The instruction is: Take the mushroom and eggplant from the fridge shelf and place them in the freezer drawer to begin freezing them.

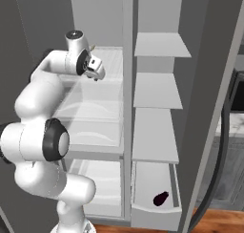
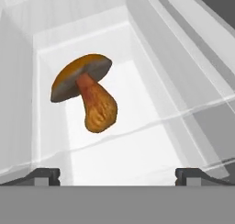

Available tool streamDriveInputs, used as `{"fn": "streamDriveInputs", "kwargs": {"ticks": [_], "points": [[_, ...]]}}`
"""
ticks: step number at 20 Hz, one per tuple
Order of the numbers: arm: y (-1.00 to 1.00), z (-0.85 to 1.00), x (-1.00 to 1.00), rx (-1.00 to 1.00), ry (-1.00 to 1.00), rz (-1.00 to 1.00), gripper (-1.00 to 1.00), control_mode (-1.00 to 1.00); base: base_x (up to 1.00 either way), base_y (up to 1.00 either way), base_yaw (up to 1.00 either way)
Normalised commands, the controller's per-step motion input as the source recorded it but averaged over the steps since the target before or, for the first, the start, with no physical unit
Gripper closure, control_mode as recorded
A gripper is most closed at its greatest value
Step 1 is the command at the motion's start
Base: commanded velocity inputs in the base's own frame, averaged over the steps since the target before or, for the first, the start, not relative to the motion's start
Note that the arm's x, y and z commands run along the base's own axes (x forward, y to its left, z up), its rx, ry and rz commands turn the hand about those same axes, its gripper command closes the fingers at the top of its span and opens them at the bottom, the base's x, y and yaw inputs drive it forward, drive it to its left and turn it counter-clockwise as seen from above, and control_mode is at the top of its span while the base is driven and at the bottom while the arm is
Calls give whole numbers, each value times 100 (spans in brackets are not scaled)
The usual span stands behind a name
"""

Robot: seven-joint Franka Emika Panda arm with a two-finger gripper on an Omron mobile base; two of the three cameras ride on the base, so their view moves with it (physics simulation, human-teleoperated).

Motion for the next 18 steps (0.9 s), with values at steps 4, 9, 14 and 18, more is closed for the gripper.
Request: {"fn": "streamDriveInputs", "kwargs": {"ticks": [4,9,14,18], "points": [[0,-29,55,0,0,0,-100,-100,0,0,0],[0,-10,58,0,0,0,-100,-100,0,0,0],[0,-14,33,0,0,0,-100,-100,0,0,0],[0,-30,16,-1,0,3,-100,-100,0,0,0]]}}
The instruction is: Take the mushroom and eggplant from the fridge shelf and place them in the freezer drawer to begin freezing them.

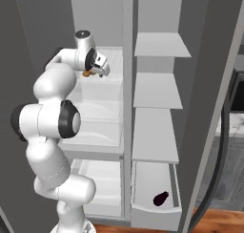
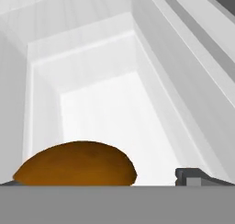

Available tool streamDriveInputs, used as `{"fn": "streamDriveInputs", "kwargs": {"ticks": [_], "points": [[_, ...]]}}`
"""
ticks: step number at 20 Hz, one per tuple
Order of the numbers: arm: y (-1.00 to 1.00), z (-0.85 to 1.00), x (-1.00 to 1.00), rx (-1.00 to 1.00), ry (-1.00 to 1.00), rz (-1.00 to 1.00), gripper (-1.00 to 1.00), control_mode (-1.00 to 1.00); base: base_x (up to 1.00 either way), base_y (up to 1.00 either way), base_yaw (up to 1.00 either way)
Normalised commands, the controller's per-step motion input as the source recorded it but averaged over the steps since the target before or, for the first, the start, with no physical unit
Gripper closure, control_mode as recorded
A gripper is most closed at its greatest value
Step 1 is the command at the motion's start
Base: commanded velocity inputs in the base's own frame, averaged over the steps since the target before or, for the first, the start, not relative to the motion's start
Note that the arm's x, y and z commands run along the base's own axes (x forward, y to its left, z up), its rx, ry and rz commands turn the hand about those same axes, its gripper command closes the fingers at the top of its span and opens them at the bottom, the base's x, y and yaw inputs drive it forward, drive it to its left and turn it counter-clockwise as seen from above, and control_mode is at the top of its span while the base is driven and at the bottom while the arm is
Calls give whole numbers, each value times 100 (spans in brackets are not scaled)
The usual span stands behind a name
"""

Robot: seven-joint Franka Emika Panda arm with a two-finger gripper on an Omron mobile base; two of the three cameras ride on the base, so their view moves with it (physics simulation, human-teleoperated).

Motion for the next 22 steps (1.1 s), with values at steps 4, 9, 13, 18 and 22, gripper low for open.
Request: {"fn": "streamDriveInputs", "kwargs": {"ticks": [4,9,13,18,22], "points": [[0,-60,-6,-3,3,7,100,-100,0,0,0],[0,-38,-4,-1,1,3,100,-100,0,0,0],[0,0,-7,0,0,0,100,-100,0,0,0],[0,0,-79,0,1,0,100,-100,0,0,0],[0,0,-100,0,0,0,100,-100,0,0,0]]}}
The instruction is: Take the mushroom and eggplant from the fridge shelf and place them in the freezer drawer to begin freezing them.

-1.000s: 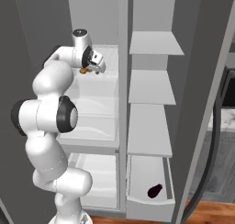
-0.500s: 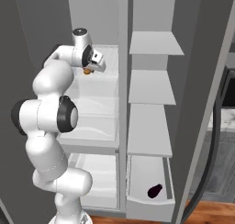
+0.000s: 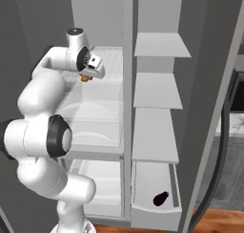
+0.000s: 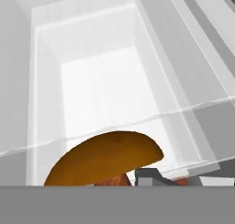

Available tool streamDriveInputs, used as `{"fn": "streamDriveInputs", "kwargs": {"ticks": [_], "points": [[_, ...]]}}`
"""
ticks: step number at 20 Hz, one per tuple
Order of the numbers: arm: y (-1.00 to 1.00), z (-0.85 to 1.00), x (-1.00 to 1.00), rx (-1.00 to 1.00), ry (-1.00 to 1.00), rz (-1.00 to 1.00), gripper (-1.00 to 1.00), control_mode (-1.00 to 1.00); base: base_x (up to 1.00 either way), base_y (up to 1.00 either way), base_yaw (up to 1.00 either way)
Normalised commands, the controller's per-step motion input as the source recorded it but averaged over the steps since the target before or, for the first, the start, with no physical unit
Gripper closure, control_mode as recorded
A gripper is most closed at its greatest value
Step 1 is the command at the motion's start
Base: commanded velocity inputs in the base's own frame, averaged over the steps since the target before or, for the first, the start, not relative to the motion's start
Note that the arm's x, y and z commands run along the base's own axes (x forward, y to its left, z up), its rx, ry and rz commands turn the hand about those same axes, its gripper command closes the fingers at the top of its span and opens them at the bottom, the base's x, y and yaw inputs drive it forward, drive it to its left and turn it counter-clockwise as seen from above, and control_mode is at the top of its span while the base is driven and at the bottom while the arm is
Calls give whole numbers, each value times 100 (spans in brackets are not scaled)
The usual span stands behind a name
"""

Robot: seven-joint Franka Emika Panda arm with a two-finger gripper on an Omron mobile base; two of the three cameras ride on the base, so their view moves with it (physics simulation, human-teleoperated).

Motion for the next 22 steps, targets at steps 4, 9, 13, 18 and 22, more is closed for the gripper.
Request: {"fn": "streamDriveInputs", "kwargs": {"ticks": [4,9,13,18,22], "points": [[1,0,-100,0,0,0,100,-100,0,0,0],[1,0,-100,0,0,0,100,-100,0,0,0],[0,-12,-100,0,2,0,100,-100,0,0,0],[0,-58,-100,-1,18,0,100,-100,0,0,0],[-1,-63,-83,0,28,0,100,-100,0,0,0]]}}
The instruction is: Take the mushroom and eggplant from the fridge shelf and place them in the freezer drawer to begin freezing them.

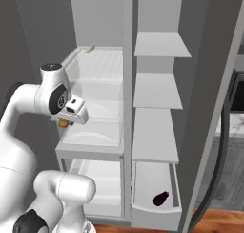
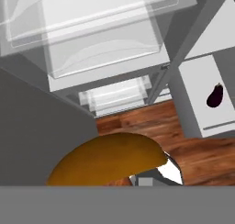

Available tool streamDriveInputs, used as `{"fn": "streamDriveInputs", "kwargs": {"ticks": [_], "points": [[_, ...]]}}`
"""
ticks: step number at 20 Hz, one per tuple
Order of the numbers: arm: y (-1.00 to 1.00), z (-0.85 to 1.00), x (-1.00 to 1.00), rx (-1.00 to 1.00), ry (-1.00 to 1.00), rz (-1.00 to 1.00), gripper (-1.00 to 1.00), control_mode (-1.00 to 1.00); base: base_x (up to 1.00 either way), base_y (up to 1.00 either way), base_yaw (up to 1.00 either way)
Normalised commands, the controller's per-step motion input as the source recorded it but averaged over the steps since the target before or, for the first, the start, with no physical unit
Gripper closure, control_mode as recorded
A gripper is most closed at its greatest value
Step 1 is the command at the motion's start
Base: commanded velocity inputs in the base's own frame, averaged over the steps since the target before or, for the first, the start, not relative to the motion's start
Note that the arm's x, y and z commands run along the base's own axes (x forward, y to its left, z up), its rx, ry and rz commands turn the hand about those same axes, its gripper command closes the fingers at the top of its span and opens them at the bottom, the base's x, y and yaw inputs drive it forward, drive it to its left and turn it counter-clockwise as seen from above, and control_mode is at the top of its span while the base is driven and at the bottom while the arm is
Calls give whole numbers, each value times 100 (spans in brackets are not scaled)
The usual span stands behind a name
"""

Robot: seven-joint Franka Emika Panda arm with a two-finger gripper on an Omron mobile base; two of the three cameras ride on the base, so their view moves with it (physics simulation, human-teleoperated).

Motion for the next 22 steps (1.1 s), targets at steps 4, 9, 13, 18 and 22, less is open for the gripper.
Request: {"fn": "streamDriveInputs", "kwargs": {"ticks": [4,9,13,18,22], "points": [[0,-1,-2,0,3,0,100,-100,0,0,0],[0,0,0,0,0,0,100,100,-35,-7,-10],[0,0,0,0,0,0,100,100,-63,-34,-40],[0,0,0,0,0,0,100,100,-49,-47,-46],[0,0,0,0,0,0,100,100,-13,-39,-47]]}}
